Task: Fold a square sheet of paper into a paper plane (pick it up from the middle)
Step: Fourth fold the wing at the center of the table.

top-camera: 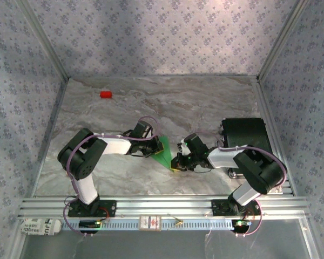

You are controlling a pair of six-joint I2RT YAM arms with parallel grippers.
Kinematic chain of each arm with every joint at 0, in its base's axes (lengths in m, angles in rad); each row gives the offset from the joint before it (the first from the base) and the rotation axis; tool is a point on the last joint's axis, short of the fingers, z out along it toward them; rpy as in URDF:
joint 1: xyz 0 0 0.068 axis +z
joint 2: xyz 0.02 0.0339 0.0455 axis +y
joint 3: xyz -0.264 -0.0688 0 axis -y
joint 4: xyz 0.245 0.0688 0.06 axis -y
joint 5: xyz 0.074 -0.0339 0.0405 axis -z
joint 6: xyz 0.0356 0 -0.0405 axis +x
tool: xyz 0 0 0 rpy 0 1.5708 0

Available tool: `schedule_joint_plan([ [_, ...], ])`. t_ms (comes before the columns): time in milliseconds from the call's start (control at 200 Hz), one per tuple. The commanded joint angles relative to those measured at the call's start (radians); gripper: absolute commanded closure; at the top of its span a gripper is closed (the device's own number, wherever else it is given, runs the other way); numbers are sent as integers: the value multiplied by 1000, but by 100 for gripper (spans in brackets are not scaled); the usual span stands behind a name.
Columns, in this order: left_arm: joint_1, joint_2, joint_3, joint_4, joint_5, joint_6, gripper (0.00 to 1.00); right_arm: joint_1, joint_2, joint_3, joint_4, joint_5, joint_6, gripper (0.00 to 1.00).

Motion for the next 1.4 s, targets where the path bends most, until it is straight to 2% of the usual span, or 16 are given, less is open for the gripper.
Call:
schedule_joint_plan([
  [0,3,27,-27,-134,-66,1,94,13,-4,-44,-163,21,-25,95],
  [620,5,22,-34,-141,-64,2,94,21,-89,-64,-302,38,-84,95],
  [944,-4,-17,-55,-135,-72,-15,94,-13,-205,58,-352,27,-77,95],
  [1094,-13,-49,-84,-120,-93,-45,94,-18,-141,139,-310,14,-73,94],
  [1394,-24,-84,-124,-97,-122,-82,94,41,102,322,-223,46,-36,94],
])
